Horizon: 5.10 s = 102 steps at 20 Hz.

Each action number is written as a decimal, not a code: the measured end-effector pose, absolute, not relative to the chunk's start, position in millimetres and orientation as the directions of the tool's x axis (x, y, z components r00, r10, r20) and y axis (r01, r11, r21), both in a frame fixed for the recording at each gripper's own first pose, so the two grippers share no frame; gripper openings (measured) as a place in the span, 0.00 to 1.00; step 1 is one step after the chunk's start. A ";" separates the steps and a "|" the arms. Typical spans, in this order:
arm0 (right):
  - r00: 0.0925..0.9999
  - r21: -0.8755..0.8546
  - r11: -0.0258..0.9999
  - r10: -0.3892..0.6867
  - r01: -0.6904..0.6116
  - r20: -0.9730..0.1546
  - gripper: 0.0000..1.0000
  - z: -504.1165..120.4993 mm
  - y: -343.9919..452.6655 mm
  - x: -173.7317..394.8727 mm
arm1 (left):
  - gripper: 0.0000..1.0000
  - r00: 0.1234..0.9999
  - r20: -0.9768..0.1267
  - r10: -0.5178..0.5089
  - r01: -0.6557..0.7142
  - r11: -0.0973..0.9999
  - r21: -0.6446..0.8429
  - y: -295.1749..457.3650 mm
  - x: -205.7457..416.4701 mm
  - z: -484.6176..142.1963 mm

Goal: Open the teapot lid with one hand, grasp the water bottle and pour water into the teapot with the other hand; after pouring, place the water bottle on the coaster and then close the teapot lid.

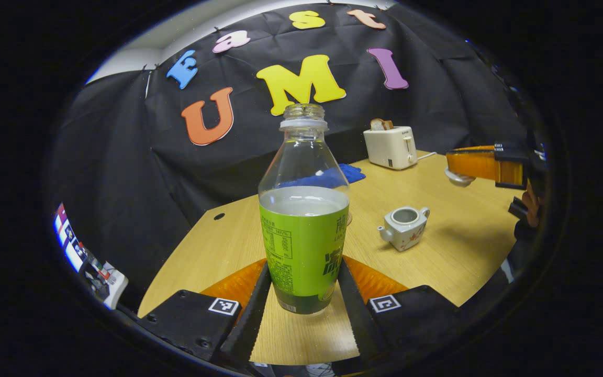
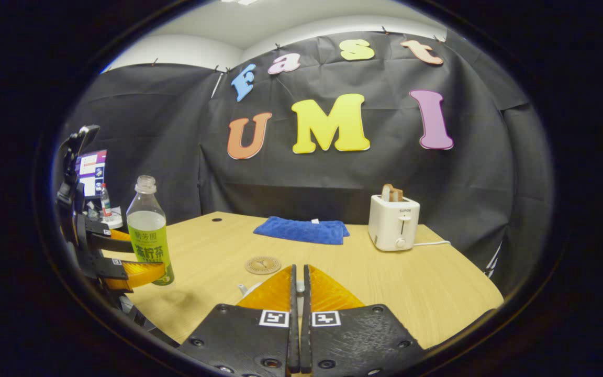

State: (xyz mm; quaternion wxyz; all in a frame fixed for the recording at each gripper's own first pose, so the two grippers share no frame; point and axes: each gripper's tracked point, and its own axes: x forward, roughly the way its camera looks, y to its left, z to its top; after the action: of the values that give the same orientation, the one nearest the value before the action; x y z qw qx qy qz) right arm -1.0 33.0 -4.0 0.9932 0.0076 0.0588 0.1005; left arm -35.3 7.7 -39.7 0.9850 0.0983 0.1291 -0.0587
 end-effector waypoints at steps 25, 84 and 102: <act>0.974 0.033 0.984 0.178 -0.176 -0.141 0.01 -12.4 37.5 23.6 | 0.77 0.978 -0.086 -0.191 0.187 0.981 -0.052 -33.0 122.9 -1.8; 0.946 0.073 0.959 0.281 -0.273 -0.158 0.01 -57.0 104.0 65.4 | 0.98 0.992 -0.114 0.053 -0.062 0.995 -0.080 90.5 38.0 -36.3; 0.970 0.040 0.977 0.211 -0.208 -0.123 0.25 -43.8 88.3 60.6 | 0.98 0.996 -0.078 0.053 -0.057 0.997 -0.056 81.7 28.9 -18.8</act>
State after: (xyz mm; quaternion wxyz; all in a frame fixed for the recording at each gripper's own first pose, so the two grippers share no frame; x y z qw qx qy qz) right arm 60.6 88.3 -43.8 0.9923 0.0134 0.0635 0.1054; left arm 28.9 81.7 -18.8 0.9985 -0.0290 0.0383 0.0276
